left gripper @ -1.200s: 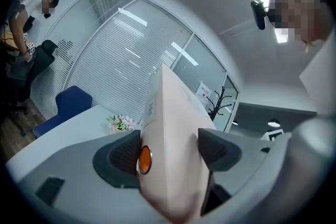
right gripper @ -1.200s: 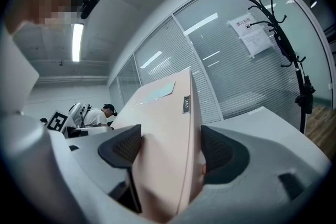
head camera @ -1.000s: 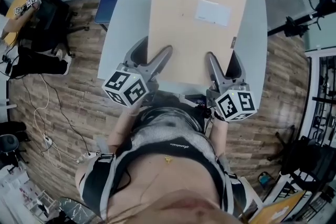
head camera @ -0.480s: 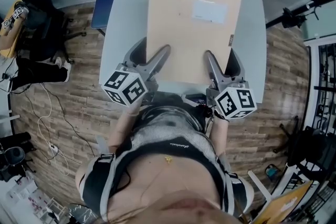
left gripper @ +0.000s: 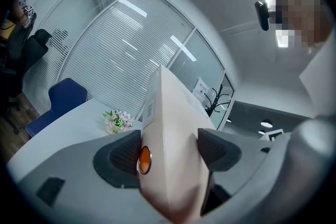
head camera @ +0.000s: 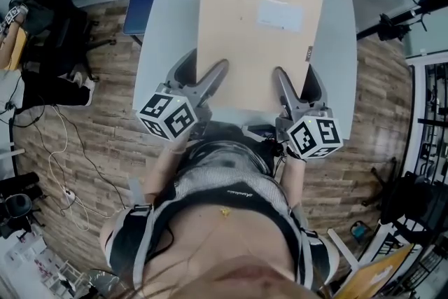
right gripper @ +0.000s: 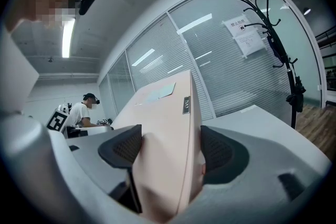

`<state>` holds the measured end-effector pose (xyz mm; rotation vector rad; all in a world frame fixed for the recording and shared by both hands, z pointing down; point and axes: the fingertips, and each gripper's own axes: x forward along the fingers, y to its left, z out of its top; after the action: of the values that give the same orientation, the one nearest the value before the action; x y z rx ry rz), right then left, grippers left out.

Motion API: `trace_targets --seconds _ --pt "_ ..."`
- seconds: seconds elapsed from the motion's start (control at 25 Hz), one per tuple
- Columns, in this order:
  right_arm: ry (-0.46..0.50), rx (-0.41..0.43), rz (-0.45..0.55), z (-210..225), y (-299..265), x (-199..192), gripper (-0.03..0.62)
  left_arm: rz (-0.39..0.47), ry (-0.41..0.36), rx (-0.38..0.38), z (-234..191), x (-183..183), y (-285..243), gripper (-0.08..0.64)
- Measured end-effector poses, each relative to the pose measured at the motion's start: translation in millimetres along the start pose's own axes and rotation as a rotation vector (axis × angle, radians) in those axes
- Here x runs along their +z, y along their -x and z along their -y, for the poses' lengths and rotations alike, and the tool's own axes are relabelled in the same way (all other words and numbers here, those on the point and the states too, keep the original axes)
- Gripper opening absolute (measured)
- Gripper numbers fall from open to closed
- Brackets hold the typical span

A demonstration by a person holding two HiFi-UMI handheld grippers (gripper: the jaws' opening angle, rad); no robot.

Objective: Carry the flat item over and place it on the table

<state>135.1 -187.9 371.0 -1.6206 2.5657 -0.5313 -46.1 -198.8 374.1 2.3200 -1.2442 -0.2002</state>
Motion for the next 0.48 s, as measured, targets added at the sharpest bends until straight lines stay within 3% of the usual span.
trace_targets --seconds 0.48 --pt "0.002 -0.002 -0.005 1.8 0.6 1.6 0.341 -0.002 0.008 -0.003 1.6 -0.7 -1.1 0.335"
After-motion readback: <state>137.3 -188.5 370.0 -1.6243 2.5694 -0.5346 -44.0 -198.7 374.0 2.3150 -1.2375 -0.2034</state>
